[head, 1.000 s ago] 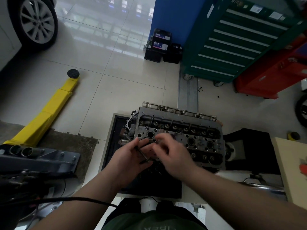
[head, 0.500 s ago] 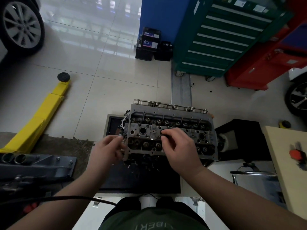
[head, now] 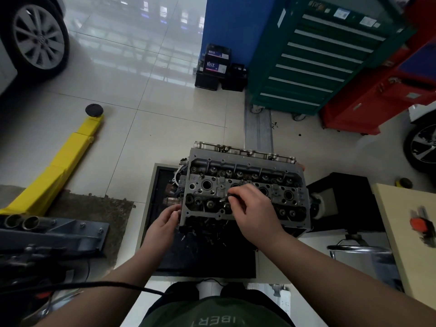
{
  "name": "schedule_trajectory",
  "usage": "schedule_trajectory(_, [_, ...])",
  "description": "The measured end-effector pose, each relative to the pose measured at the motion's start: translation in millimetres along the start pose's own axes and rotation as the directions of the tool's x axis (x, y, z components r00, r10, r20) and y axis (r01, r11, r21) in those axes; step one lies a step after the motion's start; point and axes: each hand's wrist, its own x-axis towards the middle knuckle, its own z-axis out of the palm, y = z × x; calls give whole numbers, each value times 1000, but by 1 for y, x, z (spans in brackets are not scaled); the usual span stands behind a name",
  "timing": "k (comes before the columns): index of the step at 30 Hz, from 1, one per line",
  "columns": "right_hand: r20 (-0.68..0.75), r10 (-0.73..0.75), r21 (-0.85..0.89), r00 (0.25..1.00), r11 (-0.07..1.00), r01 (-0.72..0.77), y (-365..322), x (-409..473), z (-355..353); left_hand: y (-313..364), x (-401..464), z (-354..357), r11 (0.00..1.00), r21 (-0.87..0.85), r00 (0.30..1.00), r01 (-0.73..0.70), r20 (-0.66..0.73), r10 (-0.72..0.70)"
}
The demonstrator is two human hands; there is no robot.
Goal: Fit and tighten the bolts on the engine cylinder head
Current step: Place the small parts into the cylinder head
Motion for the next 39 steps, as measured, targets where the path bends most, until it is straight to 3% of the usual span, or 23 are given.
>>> schedule_trajectory(12, [46, -75, -60, 996, 995, 77, -8, 2, 8, -1, 21, -3, 990, 139, 998, 23, -56, -15])
schedule_trajectory(39, [-9, -50, -38, 999, 998, 50, 4, -2, 28, 4, 27, -9, 953, 302, 997, 42, 51, -60])
